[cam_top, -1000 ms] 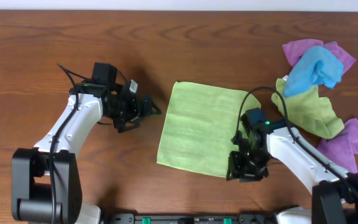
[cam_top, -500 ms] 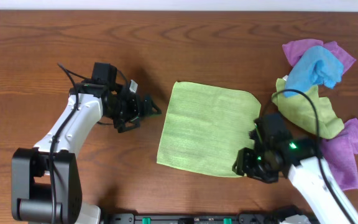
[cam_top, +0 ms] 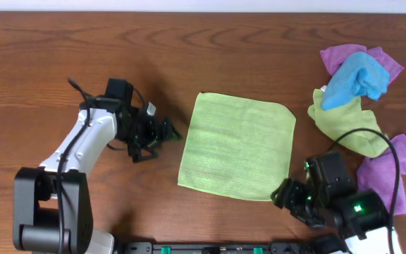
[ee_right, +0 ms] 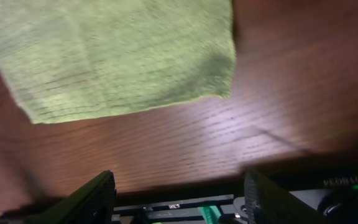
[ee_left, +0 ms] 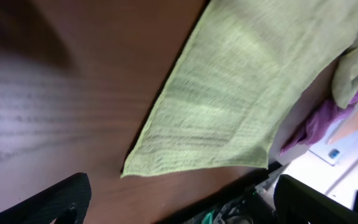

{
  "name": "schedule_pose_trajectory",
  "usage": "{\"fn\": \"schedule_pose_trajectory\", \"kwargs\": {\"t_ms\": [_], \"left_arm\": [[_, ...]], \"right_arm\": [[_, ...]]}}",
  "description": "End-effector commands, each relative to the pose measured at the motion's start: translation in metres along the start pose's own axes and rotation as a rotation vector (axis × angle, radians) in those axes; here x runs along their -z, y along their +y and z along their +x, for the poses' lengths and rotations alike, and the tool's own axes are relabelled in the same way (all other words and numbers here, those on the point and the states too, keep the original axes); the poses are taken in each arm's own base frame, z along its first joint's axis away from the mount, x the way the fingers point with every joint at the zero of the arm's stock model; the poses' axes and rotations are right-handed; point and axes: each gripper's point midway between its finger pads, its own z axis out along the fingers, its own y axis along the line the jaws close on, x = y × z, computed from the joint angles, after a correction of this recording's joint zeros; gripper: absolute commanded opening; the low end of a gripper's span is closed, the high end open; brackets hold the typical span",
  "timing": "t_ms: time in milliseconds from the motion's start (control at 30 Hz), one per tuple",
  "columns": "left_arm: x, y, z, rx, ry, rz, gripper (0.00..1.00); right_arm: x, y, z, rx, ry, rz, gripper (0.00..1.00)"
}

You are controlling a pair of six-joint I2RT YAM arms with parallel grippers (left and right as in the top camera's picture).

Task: Fold the cloth
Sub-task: 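Move the left gripper to the towel's left edge and grasp it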

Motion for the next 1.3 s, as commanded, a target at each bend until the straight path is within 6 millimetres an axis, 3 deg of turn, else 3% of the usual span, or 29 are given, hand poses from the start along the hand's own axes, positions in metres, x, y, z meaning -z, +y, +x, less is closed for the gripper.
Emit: {"fn": "schedule_pose_trajectory", "kwargs": {"t_ms": [0,500,700,1033,1267], "left_arm": [[-0.008,0.004,0.016,0.063,0.049,0.050,0.95],[-0.037,0.032,0.039,0.196,0.099,0.087,0.95],[-0.044,0.038,0.039,0.233,0.084,0.095,0.95],[-0.063,0.021,0.040,0.156,0.073,0.089,0.95],[-0.070,0.025,0.037,0.149,0.040,0.032,0.98]], "right_arm": [[-0.009,-0.004,0.005,-0.067,0.022,-0.005,0.66],[-0.011,0.009,-0.005,-0.103,-0.010,-0.063,0.73],[-0.011,0.009,-0.005,-0.103,-0.011,-0.063,0.74],[-0.011,0.011,-0.002,-0.102,0.007,-0.077,0.78],[-0.011,0.012,-0.001,-0.102,0.013,-0.081,0.79]]}}
